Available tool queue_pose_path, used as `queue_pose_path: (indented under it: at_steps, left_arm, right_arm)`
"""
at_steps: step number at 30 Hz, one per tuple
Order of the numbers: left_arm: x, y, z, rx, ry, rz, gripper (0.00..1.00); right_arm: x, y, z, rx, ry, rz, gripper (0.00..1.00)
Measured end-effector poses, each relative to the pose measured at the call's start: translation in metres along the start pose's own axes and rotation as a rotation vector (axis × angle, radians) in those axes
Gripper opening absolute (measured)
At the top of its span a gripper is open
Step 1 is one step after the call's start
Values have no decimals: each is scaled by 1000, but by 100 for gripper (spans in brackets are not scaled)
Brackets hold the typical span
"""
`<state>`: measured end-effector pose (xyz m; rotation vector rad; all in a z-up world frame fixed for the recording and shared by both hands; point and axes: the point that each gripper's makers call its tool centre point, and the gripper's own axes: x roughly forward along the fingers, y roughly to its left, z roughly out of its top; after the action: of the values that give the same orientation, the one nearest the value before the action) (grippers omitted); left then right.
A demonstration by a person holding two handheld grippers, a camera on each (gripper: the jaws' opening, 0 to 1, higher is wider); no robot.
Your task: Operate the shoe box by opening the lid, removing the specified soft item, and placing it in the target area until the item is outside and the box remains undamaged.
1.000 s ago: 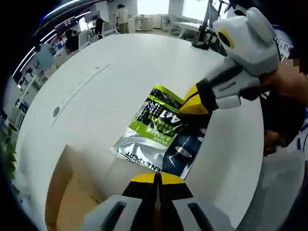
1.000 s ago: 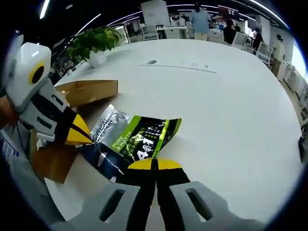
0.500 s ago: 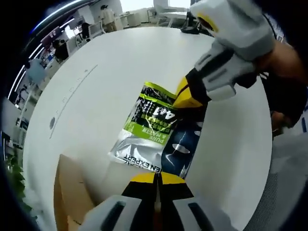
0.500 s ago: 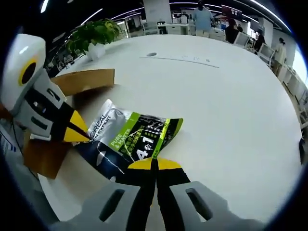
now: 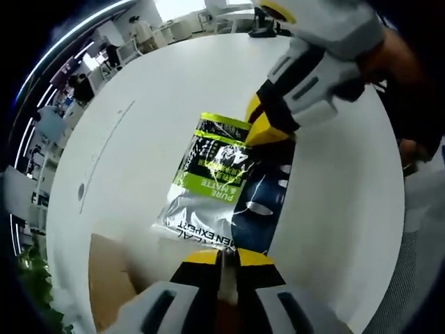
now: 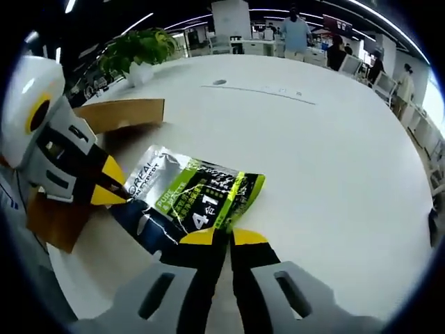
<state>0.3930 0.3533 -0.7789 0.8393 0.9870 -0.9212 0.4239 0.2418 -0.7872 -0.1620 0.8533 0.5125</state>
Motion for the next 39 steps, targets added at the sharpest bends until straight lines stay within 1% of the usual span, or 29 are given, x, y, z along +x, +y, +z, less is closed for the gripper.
queue_pose_path:
  at_steps: [3, 5, 6, 8, 10, 12, 16, 19, 21, 23, 25, 26, 30, 31, 34, 39]
  left_arm:
    - [-4, 1, -4, 7, 5, 12, 13]
    - [-8, 2, -6, 22, 8, 33, 15]
    - [-12, 5, -4, 91, 2, 75, 15]
    - [-18, 1, -5, 132, 8, 97, 16]
    - [-21, -2, -4, 121, -1, 96, 18]
    - [-26, -7, -3, 104, -10, 84, 20]
    - [-37, -12, -1, 98, -34, 89, 20]
    - [-47, -18, 4, 18, -89, 65, 21]
    - [-55, -24, 8, -88, -136, 18, 23]
    - [-62, -26, 10, -148, -171, -6, 23]
    - [-67, -27, 9, -186, -188, -20, 24]
    - [-74, -28, 10, -230, -219, -30, 24]
    - [-92, -28, 4, -260, -251, -31, 26]
    - [-94, -27, 4, -262, -255, -30, 28]
    - [-107, -30, 0, -305, -293, -36, 30]
    - [-121, -32, -11, -324, -314, -27, 33]
  right_arm:
    - [-4, -2, 0, -11, 0, -7, 8]
    - [-7, -6, 1, -15, -9, -17, 8]
    - [-9, -7, 2, -13, -14, -20, 9]
    - [-15, -9, 3, -6, -24, -20, 12]
    - [-21, -9, 5, 11, -42, -21, 16]
    - [-27, -7, 6, 21, -50, -14, 18]
    - [-41, -1, 10, 3, -73, -12, 21]
    - [-50, 3, 11, -3, -82, -6, 26]
    - [-56, 6, 11, -18, -80, -12, 30]
    - [-61, 8, 12, -38, -84, -21, 36]
    - [-66, 11, 11, -41, -83, -19, 37]
    - [-72, 15, 11, -43, -80, -13, 36]
    - [-86, 21, 11, -49, -84, -21, 38]
    - [-90, 23, 11, -47, -86, -20, 39]
    - [-100, 30, 12, -56, -97, -19, 41]
    - [-115, 41, 11, -77, -99, -16, 45]
